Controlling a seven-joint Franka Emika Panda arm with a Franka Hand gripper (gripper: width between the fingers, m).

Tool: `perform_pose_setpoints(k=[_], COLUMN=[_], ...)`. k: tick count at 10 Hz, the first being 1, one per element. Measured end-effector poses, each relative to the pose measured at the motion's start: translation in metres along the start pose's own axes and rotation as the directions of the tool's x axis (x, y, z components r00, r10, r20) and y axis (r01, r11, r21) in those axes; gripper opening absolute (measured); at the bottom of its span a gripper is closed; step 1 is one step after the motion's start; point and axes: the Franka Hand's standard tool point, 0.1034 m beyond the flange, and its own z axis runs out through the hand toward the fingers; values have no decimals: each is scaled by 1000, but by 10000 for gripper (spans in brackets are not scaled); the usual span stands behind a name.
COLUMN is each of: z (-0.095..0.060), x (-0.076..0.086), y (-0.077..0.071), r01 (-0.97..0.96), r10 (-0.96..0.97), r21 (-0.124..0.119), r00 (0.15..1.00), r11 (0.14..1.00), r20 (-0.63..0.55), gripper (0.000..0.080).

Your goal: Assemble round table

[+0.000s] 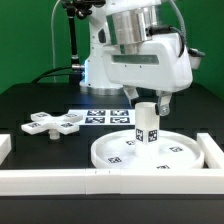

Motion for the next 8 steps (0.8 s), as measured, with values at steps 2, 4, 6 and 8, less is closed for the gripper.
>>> perform_pose_setpoints(k=[2, 4, 6, 8], z=[-23, -21, -21, -25], x=[9, 8, 8, 6], y=[10, 9, 9, 12], r01=[49, 52, 52, 165], r10=[-49, -52, -52, -165], r21=[7, 7, 7, -4], r00=[999, 999, 999, 986], r11=[999, 999, 999, 986], r20=[5, 3, 3, 12], gripper=[649, 649, 649, 649])
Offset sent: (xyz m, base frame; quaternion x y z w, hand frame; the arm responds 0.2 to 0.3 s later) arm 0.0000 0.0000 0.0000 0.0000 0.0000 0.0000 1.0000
